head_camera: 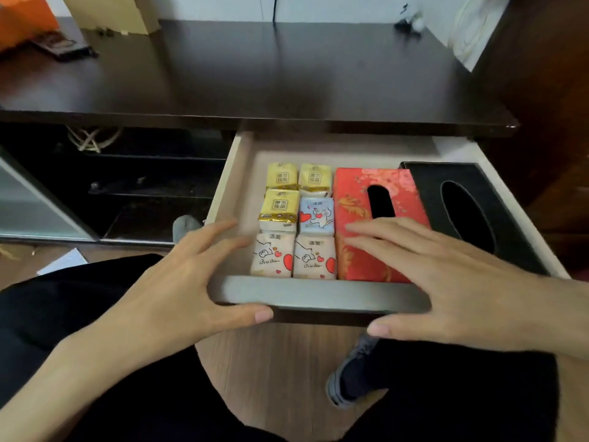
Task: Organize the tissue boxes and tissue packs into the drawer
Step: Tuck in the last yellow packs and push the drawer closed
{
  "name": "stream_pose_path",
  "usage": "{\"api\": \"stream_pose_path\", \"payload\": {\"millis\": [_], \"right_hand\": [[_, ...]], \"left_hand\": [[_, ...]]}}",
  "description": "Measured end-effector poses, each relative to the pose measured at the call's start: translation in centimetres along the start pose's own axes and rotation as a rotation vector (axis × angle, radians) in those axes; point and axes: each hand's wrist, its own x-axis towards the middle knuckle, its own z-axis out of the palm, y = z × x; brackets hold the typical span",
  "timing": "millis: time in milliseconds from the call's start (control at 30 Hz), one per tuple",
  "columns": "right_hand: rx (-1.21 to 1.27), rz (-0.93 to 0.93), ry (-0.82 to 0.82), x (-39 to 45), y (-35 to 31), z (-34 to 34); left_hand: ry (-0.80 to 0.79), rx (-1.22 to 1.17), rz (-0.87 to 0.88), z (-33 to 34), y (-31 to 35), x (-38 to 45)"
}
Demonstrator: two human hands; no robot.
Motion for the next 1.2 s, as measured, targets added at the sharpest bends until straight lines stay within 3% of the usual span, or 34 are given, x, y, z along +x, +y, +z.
{"api": "stream_pose_path", "payload": {"millis": [67,233,367,633,833,1000,1100,1200], "right_hand": [[-0.029,-0.051,0.047,-1.4,0.2,0.5],[-0.213,0.080,0.178,-2.0,1.1,0.7],[-0.317,0.007,0.314,-0.6,2.5,1.3],[-0.311,0.033,0.425,5.4,7.6,1.9],[-0.130,0.285,0.661,5.3,9.5,5.1],[0.214,0.699,0.902,1.0,8.6,10.9],[0.539,0.917,0.921,0.6,8.2,12.4],[0.637,0.948,0.900,2.5,8.5,12.7]], "left_hand": [[-0.004,0.049,0.030,0.2,0.3,0.3],[0.071,0.022,0.058,0.4,0.5,0.6],[0.189,-0.015,0.008,1.0,0.1,1.6],[0.405,-0.004,0.032,1.8,-1.0,8.8],[0.609,-0.097,-0.017,4.1,-0.9,10.8],[0.752,-0.320,-0.198,9.0,0.5,7.9],[0.711,-0.443,-0.289,11.0,1.5,8.1],[0.626,-0.529,-0.323,11.7,2.6,10.1]]}}
